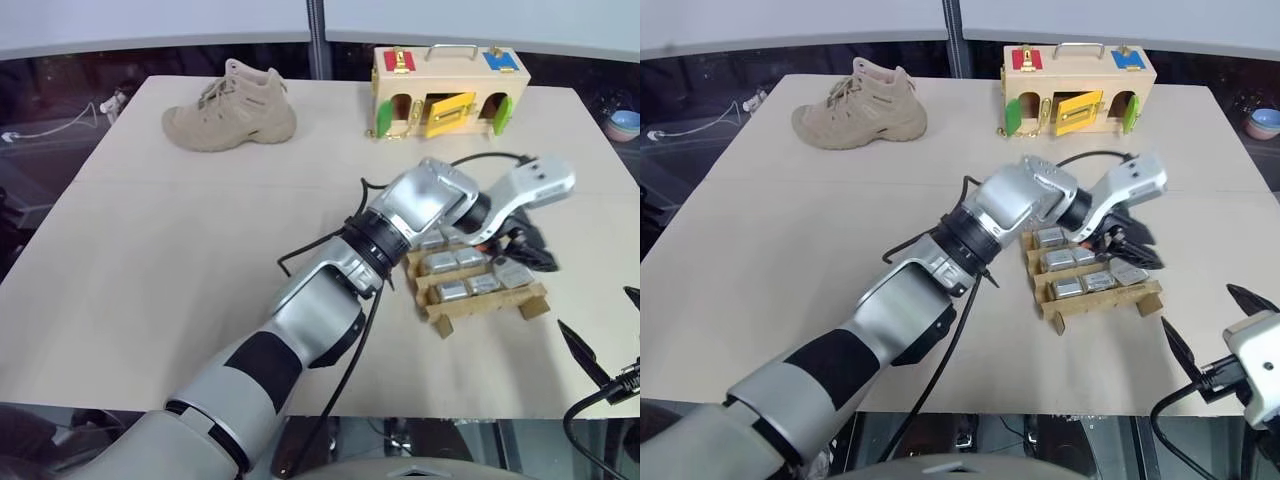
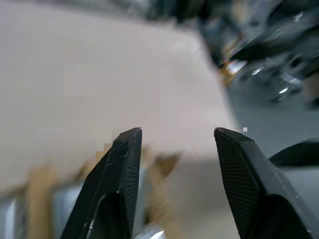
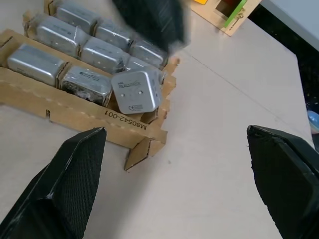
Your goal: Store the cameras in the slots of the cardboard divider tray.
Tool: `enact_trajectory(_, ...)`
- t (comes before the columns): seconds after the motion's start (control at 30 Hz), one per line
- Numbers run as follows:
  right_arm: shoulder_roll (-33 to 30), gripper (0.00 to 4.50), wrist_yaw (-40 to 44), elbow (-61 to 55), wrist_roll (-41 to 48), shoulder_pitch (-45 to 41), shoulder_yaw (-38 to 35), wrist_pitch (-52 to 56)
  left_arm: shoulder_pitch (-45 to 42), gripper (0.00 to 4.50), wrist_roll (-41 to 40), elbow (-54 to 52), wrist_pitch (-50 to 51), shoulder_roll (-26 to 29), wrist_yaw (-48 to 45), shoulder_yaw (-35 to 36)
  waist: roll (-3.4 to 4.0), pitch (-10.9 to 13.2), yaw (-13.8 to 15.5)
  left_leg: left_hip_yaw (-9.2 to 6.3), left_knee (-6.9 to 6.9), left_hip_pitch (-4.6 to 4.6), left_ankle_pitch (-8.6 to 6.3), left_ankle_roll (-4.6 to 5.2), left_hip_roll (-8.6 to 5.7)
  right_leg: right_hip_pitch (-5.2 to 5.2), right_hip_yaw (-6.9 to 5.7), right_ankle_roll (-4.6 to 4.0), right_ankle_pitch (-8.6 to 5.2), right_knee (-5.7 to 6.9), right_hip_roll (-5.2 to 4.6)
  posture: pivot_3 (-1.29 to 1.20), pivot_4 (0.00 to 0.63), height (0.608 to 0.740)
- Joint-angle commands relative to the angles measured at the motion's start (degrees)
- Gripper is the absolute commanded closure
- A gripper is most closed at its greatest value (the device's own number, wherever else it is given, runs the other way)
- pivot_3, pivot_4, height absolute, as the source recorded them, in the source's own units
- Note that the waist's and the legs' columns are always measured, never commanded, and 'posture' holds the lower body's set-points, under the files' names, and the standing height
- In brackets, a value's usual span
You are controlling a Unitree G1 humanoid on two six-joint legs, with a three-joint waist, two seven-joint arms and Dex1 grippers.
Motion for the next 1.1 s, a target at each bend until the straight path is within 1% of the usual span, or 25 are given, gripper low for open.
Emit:
enact_trajectory(0.03,-1.36,0.0,-0.15,-0.08,-0.05,-1.22,0.4,-0.35,2.21,2.1,-0.41,-5.46,1.27,-0.07,0.97,-0.28,0.07,-0.04,0.0,0.0,0.0,0.04,0.0,0.0,0.0,0.03,0.02,0.0,0.0,0.01,0.0,0.0,0.15,0.74)
enact_trajectory(0.13,-2.58,0.0,0.03,0.97,-0.03,-2.67,1.19,0.02,4.7,2.1,1.83,-5.98,-0.76,0.81,2.68,-2.16,0.17,-0.11,0.01,0.01,0.0,0.12,0.0,0.0,0.0,0.05,0.07,0.0,0.0,0.08,0.01,0.0,0.15,0.74)
enact_trajectory(0.2,-3.54,0.0,0.19,1.63,-0.07,-3.69,1.77,0.41,6.07,2.1,3.62,-4.32,-1.26,0.38,4.72,-3.57,0.19,-0.12,0.02,0.01,0.01,0.15,0.0,0.01,0.0,0.06,0.08,0.0,0.0,0.11,0.03,0.0,0.15,0.74)
enact_trajectory(0.3,-4.07,0.0,0.19,2.17,-0.01,-4.23,2.1,0.72,7.24,2.1,7.88,0.03,-7.36,-0.98,7.93,-6.25,0.19,-0.11,0.15,0.0,0.03,0.13,-0.01,0.02,-0.01,0.05,0.08,0.0,0.0,0.13,0.09,0.0,0.15,0.74)
enact_trajectory(0.43,-4.33,0.0,-0.24,1.79,-1.41,-3.72,2.94,1.38,6.77,2.1,9.64,5.82,-13.44,-3.28,10.63,-5.49,0.18,-0.11,0.14,0.0,0.03,0.08,-0.06,0.1,-0.04,0.05,0.09,0.0,0.01,0.07,0.07,0.0,0.15,0.74)
enact_trajectory(0.5,-5.39,0.0,-0.31,2.08,-3.03,-4.35,4.34,1.68,7.03,2.1,7.49,4.31,-13.39,-1.48,10.46,-1.81,0.17,-0.1,0.08,0.0,0.03,0.07,-0.13,0.22,-0.04,0.04,0.09,0.0,0.01,0.07,0.05,0.0,0.15,0.74)
enact_trajectory(0.53,-6.22,0.0,-0.09,2.92,-3.08,-5.25,4.53,2.04,8.16,2.1,6.12,2.15,-12.31,0.76,7.94,-1.04,0.17,-0.1,-0.05,0.0,0.03,0.05,-0.13,0.23,-0.04,0.02,0.09,0.0,0.01,0.07,0.05,0.0,0.15,0.74)
enact_trajectory(0.57,-6.91,0.0,-0.04,3.88,-2.76,-6.44,4.58,2.42,9.53,2.1,6.22,0.53,-12.37,2.72,6.3,-1.53,0.18,-0.11,-0.18,0.01,0.03,0.05,-0.13,0.23,-0.03,0.02,0.1,0.0,0.01,0.07,0.05,0.0,0.15,0.74)
enact_trajectory(0.63,-7.68,0.0,-0.21,5.35,-1.73,-8.61,4.73,3.43,11.05,2.1,7.35,0.33,-13.1,3.78,5.0,-2.87,0.2,-0.12,-0.1,-0.01,0.02,0.14,-0.12,0.21,-0.03,0.04,0.22,0.0,0.01,0.08,0.01,0.0,0.15,0.74)
enact_trajectory(0.7,-8.09,0.0,-0.35,6.03,-2.49,-9.66,5.55,3.48,11.23,2.1,7.45,0.71,-12.25,2.35,4.78,-3.36,0.21,-0.13,0.18,-0.03,0.02,0.17,0.0,0.0,-0.03,0.04,0.19,-0.01,0.01,0.12,0.06,0.0,0.15,0.74)
enact_trajectory(0.87,-7.9,0.0,-0.22,5.56,-2.93,-9.85,5.96,3.9,10.12,2.1,8.59,4.24,-12.35,-1.57,7.06,-2.45,0.21,-0.13,0.7,-0.07,0.1,0.01,-0.02,0.04,-0.11,0.03,0.11,0.02,0.01,0.06,0.06,0.0,0.15,0.74)
enact_trajectory(0.97,-7.32,0.0,-0.01,5.15,-2.96,-9.01,5.39,3.62,9.68,2.1,10.93,6.58,-15.82,-1.97,8.13,-4.15,0.21,-0.13,0.45,-0.04,0.1,0.03,-0.06,0.1,-0.14,0.03,0.17,0.03,0.01,0.05,0.03,0.0,0.15,0.74)
enact_trajectory(1.1,-6.5,0.0,-0.41,4.32,-3.29,-8.09,5.33,3.43,10.14,2.1,16.32,9.27,-23.7,-2.01,9.77,-8.32,0.21,-0.13,0.24,-0.07,0.07,0.06,-0.07,0.11,-0.13,0.04,0.16,0.03,0.01,0.07,0.04,0.0,0.15,0.74)
